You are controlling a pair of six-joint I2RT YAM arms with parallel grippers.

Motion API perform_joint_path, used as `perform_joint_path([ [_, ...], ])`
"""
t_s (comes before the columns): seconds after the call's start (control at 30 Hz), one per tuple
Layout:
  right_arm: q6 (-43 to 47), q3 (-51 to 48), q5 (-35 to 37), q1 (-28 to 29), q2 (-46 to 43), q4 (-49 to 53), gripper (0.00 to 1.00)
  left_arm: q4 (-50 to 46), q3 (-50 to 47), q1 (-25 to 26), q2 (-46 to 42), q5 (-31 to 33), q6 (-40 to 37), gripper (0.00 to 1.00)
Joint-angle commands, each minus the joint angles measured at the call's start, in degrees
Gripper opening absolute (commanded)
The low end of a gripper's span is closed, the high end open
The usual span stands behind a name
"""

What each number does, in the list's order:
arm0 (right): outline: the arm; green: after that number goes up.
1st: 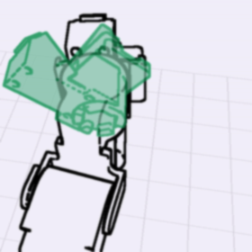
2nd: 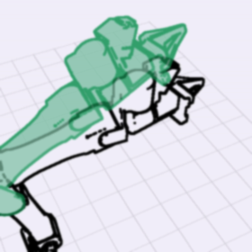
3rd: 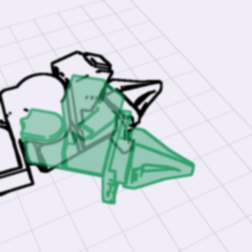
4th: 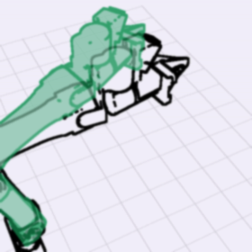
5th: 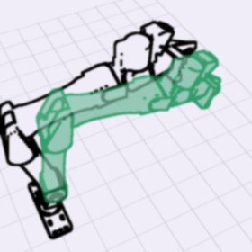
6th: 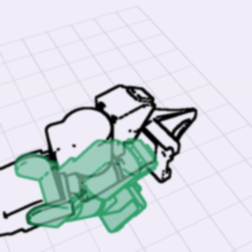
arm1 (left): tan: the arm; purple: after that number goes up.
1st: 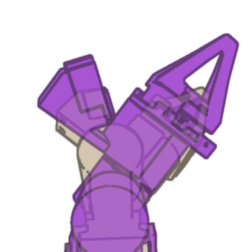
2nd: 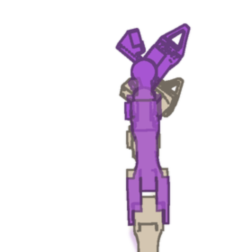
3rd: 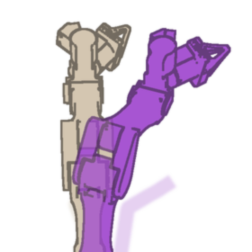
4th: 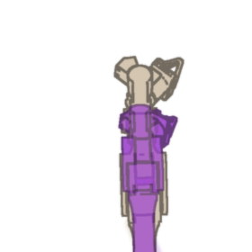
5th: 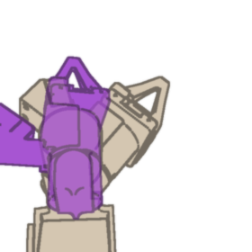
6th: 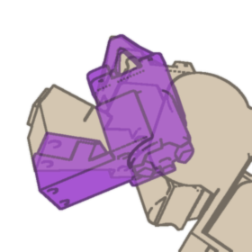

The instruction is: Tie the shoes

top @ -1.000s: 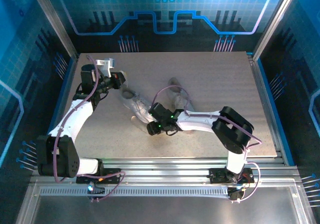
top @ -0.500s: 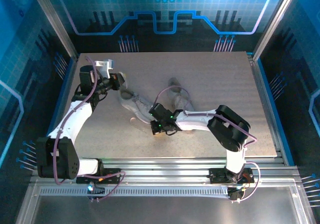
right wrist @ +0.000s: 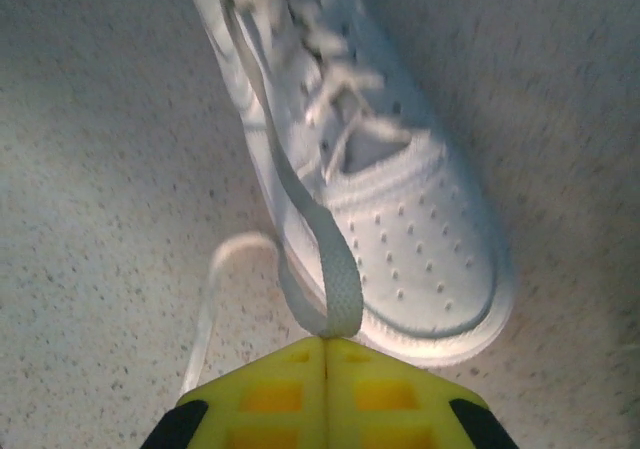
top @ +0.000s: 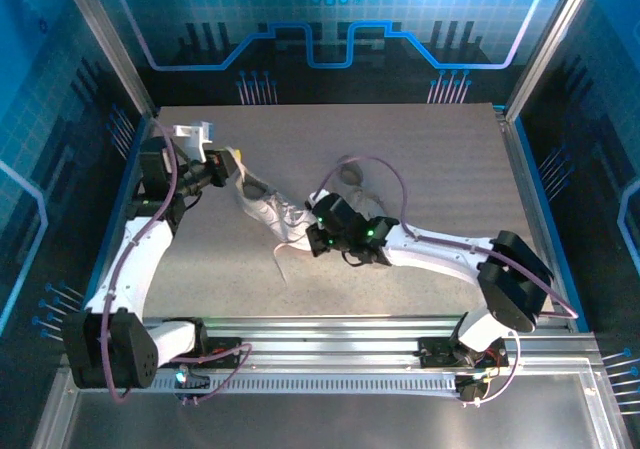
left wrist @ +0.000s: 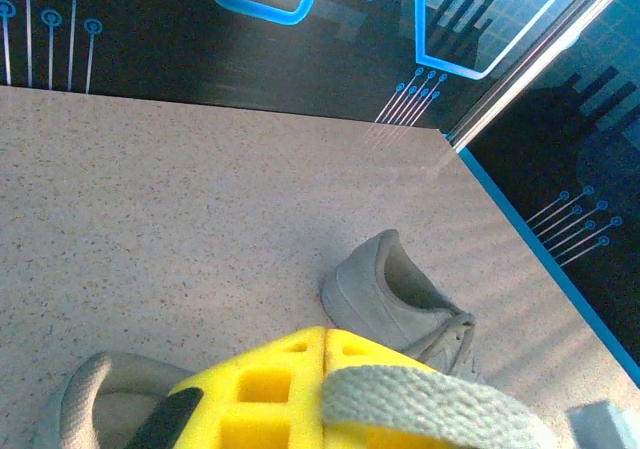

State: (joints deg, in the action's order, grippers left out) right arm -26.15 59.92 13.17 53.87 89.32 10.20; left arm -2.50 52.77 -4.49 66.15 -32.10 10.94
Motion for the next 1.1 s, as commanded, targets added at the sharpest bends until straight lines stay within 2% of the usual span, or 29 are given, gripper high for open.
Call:
perform_joint_path([
  [0.0, 8.7, 4.5, 3.7, -1.7, -2.1, 6.7, 0.00, -5.6, 0.5, -1.1, -3.9, 2.8, -1.9, 0.00],
  [0.23, 20.4, 14.2, 2.0, -10.4, -0.2, 9.8, 0.00, -12.5, -5.3, -3.6, -11.4, 10.4, 1.1, 0.00],
  [0.4, 27.2, 23.5, -1.0, -15.4, 5.9, 11.1, 0.00, -18.8, -6.9, -5.2, -14.2, 15.5, 0.9, 0.00],
  [0.67, 32.8, 38.3, -3.5, -20.6, 18.9, 15.3, 0.00, -18.1, -10.6, -10.1, -14.3, 15.9, 3.1, 0.00],
  [0.73, 33.9, 41.0, -9.6, -20.8, 21.0, 16.6, 0.00, -16.8, -10.8, -10.6, -13.3, 14.1, 3.2, 0.00],
  [0.83, 37.7, 39.2, -19.1, -19.6, 21.5, 14.3, 0.00, -13.2, -10.5, -10.7, -11.0, 8.4, 3.4, 0.00],
  [0.97, 41.6, 34.6, -28.4, -17.6, 21.2, 10.2, 0.14, -11.4, -6.9, -10.7, -6.2, 2.9, 3.6, 0.00],
  [1.07, 40.8, 30.6, -36.6, -17.7, 20.2, 6.8, 0.32, -12.5, -4.1, -10.7, -4.2, 2.5, 3.3, 0.00],
])
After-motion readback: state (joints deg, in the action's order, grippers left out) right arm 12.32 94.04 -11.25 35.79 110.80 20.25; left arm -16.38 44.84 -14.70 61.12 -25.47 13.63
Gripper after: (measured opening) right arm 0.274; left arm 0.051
